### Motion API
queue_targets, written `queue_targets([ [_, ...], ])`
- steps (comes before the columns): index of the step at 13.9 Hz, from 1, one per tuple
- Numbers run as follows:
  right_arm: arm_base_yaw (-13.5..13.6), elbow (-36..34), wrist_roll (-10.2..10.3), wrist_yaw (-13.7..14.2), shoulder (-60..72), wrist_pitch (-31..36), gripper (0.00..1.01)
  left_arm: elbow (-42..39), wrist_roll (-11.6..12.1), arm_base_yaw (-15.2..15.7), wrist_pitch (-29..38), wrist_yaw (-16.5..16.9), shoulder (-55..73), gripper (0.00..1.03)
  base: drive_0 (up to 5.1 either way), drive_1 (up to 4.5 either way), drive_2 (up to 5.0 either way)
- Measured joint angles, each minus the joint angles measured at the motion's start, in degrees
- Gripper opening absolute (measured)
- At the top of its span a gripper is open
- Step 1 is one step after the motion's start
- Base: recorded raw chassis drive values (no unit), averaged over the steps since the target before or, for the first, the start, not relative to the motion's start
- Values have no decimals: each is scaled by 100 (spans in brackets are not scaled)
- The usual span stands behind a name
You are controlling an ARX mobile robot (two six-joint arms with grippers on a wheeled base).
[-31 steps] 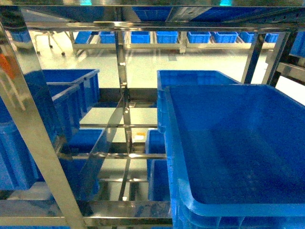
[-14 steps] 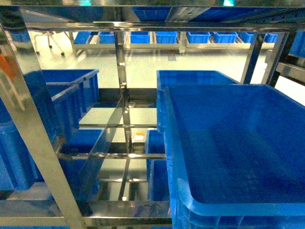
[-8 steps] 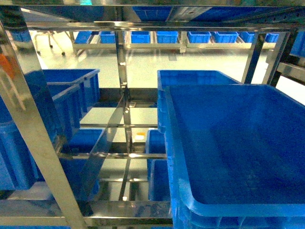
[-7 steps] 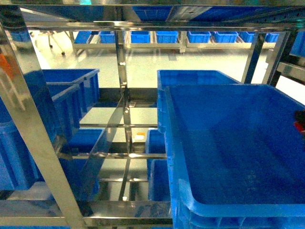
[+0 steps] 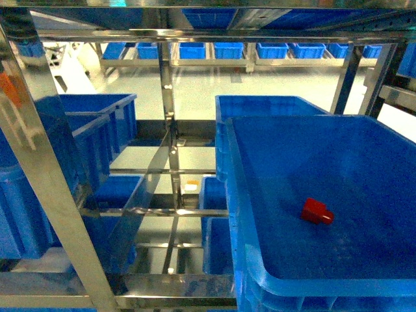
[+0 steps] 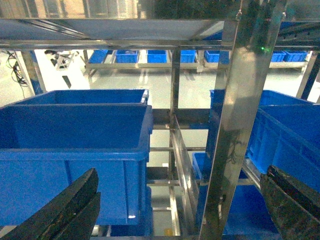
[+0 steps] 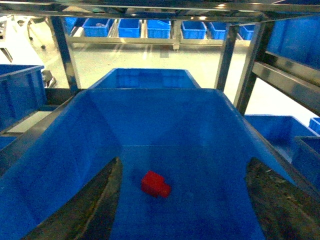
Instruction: Pick red block from blue box to shelf
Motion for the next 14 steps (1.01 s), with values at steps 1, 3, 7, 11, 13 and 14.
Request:
queue_targets([
  [1,-146,-153,-2,-122,-380,-94,62,0,0,2,-13,-9,0,98,0,0,0],
  [3,-446,-343,-4,-437,-1631,-1115,33,0,2,2,-9,-2,0,98,0,0,0],
  [7,-872,-758,-26,-870,-3298,-2308,2,0,0,2,-9,-2,0,98,0,0,0],
  [11,-1473,-896,-26,-1447,-4931,-3696,2,0,0,2,-7,-2,0,98,0,0,0],
  [13,-1475,-898,-26,-1447,-5545,-4269,2,0,0,2,-7,-2,0,98,0,0,0],
  [14,-1473,-898,-26,-1447,-5775,-4483,2,0,0,2,-7,-2,0,98,0,0,0],
])
